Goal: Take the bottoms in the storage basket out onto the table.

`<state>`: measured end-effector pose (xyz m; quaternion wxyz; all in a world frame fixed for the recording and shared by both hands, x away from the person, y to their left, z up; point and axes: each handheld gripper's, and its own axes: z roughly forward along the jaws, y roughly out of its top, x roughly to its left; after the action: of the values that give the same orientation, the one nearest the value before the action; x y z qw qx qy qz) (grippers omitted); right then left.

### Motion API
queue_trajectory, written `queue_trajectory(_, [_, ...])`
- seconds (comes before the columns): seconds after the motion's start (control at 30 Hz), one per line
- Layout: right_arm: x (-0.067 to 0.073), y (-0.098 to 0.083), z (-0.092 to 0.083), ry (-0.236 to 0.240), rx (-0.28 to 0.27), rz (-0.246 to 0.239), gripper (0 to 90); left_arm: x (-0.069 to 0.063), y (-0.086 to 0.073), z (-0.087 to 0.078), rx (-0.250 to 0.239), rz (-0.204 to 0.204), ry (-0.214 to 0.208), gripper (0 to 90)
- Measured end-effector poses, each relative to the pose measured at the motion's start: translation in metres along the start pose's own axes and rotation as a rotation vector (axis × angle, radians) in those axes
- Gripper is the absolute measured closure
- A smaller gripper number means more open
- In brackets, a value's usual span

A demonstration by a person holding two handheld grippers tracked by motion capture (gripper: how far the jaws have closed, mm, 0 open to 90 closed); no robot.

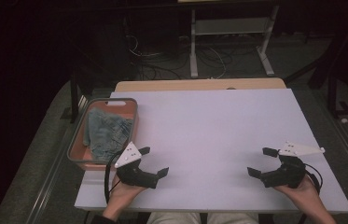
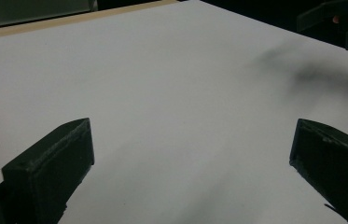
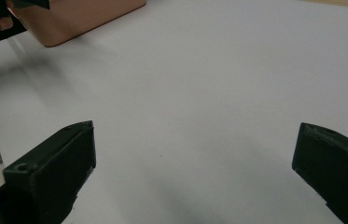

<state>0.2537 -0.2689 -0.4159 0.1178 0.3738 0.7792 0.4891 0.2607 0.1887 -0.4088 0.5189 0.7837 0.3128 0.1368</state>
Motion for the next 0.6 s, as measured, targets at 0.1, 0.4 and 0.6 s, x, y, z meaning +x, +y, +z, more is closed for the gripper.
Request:
queue_trajectory(0.1, [0.0007, -0.0001, 0.0, 0.001, 0.004, -0.002, 0.0, 0.0001, 0.0, -0.0002, -0.001, -0.003, 0.0, 0.0])
queue_trajectory(0.4, [0.0014, -0.0001, -0.0028, 0.0, -0.002, -0.007, 0.0, -0.0008, 0.0, -0.0007, 0.001, -0.003, 0.002, 0.0])
queue_trajectory(0.6, [0.002, -0.0002, -0.0019, 0.008, 0.005, -0.013, 0.0, -0.0026, 0.0009, -0.0019, 0.01, 0.003, 0.008, 0.0])
